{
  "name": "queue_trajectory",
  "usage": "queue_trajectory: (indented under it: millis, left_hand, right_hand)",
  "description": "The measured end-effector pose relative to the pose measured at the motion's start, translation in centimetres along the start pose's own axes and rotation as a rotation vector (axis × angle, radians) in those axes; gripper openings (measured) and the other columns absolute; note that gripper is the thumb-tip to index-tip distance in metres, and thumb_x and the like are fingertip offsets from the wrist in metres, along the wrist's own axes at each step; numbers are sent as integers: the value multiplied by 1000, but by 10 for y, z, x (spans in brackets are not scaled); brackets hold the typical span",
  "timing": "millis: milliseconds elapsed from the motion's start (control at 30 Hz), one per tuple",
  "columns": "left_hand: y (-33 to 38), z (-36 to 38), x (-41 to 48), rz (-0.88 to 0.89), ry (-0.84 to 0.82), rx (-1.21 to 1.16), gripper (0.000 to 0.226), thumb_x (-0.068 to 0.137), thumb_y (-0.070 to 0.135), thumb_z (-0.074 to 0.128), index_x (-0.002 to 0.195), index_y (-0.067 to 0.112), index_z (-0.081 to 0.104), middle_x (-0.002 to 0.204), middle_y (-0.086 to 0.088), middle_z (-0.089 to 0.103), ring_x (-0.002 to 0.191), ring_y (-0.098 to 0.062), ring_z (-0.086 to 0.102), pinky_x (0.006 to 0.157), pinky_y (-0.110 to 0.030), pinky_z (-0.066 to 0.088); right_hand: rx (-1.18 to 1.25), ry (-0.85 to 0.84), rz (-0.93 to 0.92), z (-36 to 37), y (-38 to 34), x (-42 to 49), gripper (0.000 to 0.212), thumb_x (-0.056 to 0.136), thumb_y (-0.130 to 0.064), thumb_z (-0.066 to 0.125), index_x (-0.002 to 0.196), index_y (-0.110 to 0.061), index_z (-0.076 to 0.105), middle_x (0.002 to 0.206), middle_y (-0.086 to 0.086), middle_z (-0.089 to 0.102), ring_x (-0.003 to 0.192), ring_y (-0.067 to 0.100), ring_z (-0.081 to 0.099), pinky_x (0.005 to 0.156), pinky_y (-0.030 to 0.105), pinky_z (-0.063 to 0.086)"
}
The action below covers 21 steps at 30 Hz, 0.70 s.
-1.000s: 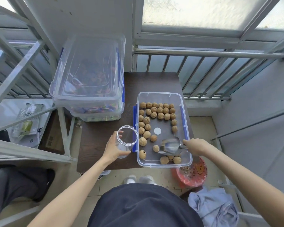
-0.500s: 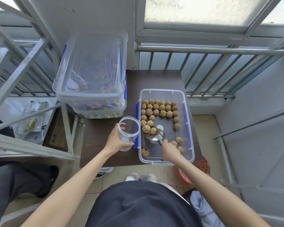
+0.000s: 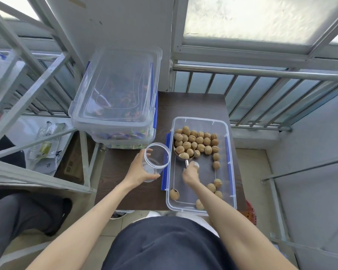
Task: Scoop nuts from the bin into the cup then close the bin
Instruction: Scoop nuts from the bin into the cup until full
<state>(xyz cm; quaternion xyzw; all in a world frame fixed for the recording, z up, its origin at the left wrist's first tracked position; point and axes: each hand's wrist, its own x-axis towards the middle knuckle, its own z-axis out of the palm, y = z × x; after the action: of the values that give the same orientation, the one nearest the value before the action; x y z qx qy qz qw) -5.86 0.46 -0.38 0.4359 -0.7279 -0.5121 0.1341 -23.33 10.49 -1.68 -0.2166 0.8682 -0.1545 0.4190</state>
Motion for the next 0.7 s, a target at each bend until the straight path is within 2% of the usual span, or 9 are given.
queue_trajectory:
  millis: [133,233,333,467,533,633,700]
  left_hand:
    - [-4,-1,4,-10,27,13,83,48,17,90,119,28,47,125,1,55,104,6,52,88,-20,39]
    - [-5,-1,7,-8,40,31,82,50,12,92,116,29,46,125,1,55,108,-9,55,88,-19,38]
    - [-5,1,10,-6,32,58,81,51,12,92,115,30,45,124,3,54,112,-12,54,87,-18,38]
    - [-6,3,12,-16,8,99,83,51,17,91,117,32,44,125,6,53,114,-11,52,92,-26,40]
    - [-6,5,14,-29,1,114,83,51,17,91,120,30,46,126,6,53,116,-12,51,94,-26,40]
    - [-6,6,19,-53,13,132,88,50,18,92,126,21,47,130,0,53,118,-15,52,93,-25,39]
    - [-4,6,22,-61,12,147,91,50,19,92,129,19,47,131,-1,53,120,-17,52,93,-25,40]
  right_hand:
    - [81,5,-70,1,17,3,37,98,-15,36,132,-2,27,127,23,49,112,36,52,92,38,41]
    - [124,17,-117,-2,29,5,25,96,-14,37,119,-5,32,112,22,55,94,31,55,76,33,39]
    - [92,21,-181,-11,38,4,24,97,-15,38,118,-5,34,94,18,58,75,29,53,64,33,37]
    - [26,30,-294,-36,49,-5,8,97,-18,43,101,-14,37,87,13,61,76,30,56,60,36,36]
    - [-18,30,-330,-49,56,-10,11,97,-18,44,95,-19,33,83,7,58,73,26,54,55,34,34]
    - [-97,30,-382,-69,62,-22,12,96,-18,45,94,-21,33,78,3,56,67,22,51,56,35,33]
    - [-126,11,-420,-86,63,-32,7,97,-17,45,98,-15,38,74,3,53,64,22,49,57,34,33]
